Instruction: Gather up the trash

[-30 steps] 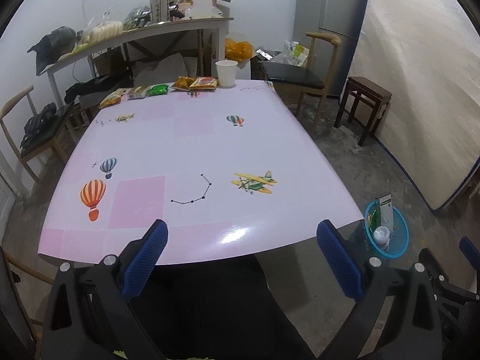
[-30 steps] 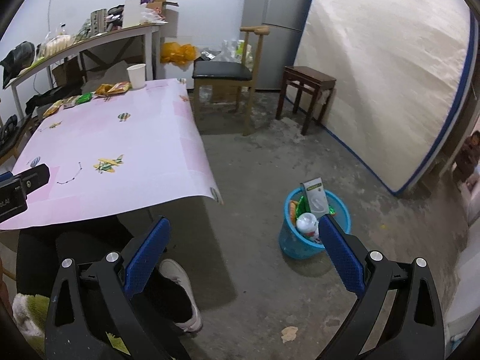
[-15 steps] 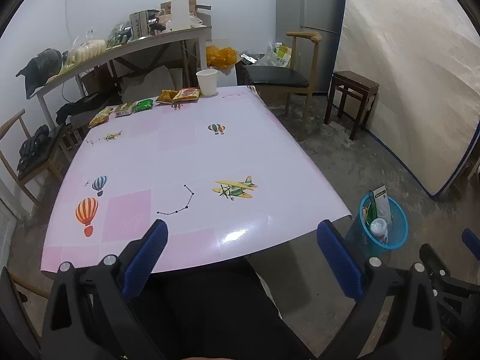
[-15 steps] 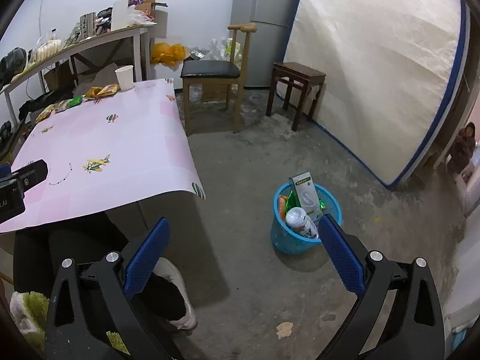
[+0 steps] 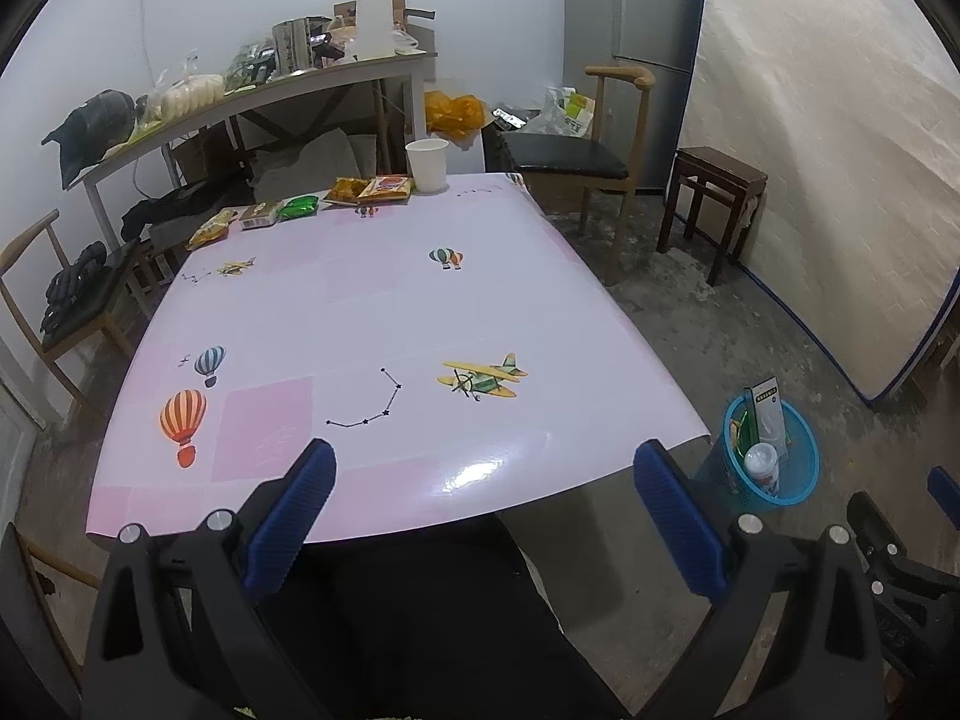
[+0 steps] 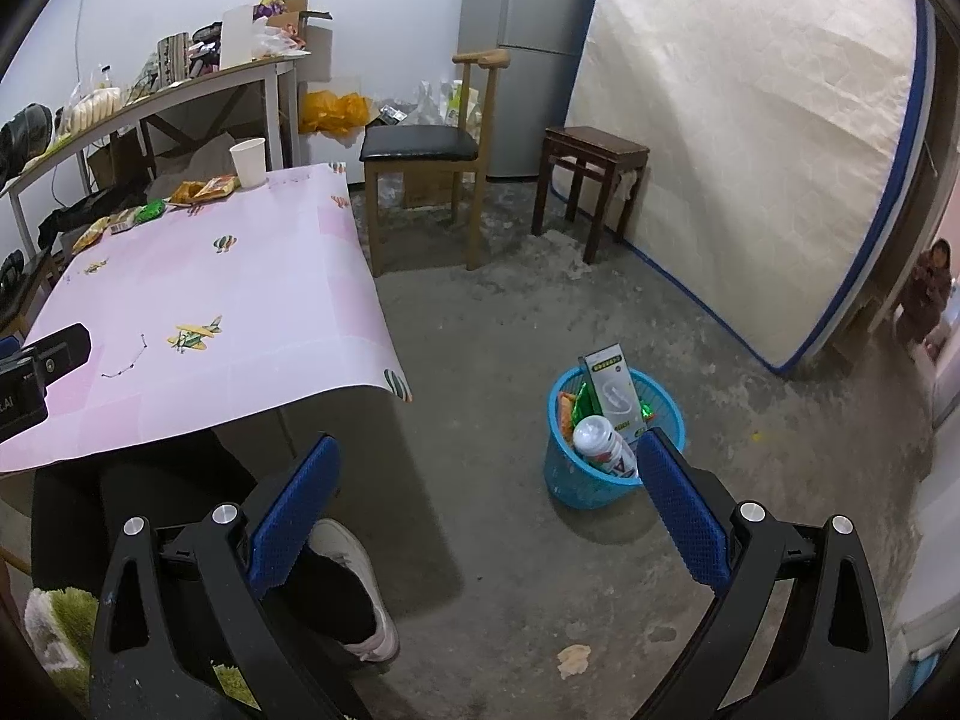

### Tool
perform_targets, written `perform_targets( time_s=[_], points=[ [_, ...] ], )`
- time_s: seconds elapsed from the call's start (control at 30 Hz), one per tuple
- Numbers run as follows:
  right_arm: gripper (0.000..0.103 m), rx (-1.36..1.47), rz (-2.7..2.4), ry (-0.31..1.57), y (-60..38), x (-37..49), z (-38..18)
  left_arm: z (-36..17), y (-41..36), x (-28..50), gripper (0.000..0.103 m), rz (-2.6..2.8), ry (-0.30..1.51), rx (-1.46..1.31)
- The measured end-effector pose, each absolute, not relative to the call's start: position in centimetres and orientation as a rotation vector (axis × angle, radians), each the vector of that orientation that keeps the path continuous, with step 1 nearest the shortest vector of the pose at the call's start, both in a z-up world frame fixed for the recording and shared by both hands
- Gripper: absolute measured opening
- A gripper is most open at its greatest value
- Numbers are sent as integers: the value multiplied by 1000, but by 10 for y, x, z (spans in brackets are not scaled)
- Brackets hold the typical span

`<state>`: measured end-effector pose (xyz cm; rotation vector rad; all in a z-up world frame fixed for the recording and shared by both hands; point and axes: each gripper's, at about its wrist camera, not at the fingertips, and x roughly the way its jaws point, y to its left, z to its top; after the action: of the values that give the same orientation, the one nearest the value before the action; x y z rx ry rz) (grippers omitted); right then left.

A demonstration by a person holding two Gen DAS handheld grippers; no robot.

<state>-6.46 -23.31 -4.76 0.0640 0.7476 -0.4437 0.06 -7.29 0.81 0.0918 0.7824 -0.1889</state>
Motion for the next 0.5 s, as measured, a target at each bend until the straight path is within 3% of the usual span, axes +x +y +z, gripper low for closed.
perform_targets(
  time_s=[0.5],
  points=[
    [95,55,-439,739,-226,-67,-45,9,-66,2,97,-165,784,78]
  ],
)
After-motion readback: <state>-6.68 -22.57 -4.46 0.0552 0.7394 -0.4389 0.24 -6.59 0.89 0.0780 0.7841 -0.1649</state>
